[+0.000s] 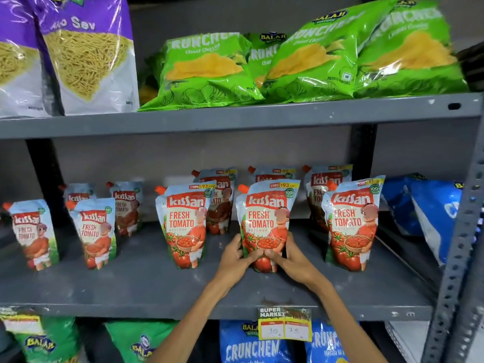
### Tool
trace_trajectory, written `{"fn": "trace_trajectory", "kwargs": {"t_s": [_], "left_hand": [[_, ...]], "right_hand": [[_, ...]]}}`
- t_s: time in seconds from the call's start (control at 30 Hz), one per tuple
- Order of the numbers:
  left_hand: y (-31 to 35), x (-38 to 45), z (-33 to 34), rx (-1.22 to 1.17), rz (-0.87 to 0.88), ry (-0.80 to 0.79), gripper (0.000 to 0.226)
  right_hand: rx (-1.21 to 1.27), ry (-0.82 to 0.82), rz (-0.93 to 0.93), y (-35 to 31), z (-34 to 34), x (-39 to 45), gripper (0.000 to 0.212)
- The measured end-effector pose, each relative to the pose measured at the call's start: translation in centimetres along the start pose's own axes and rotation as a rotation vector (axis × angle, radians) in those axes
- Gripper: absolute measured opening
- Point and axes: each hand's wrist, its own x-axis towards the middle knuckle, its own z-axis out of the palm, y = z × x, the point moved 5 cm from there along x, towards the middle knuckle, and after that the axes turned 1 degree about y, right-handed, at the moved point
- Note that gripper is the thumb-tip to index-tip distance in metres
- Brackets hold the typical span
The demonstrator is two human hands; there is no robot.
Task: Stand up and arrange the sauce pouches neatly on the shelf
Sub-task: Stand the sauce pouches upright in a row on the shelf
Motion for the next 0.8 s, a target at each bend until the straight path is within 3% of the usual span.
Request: {"fn": "trace_trajectory", "kwargs": {"t_s": [0.63, 0.8], "left_hand": [[0.2, 1.0, 3.2, 0.033, 0.003, -0.001, 0.045], [0.2, 0.8, 3.2, 0.036, 0.011, -0.001, 0.048]], "right_hand": [[-0.052, 0.048, 0.017, 0.6, -2.5, -0.2, 0.057], [-0.115, 0.048, -0.008, 0.6, -2.5, -0.4, 0.067]]}}
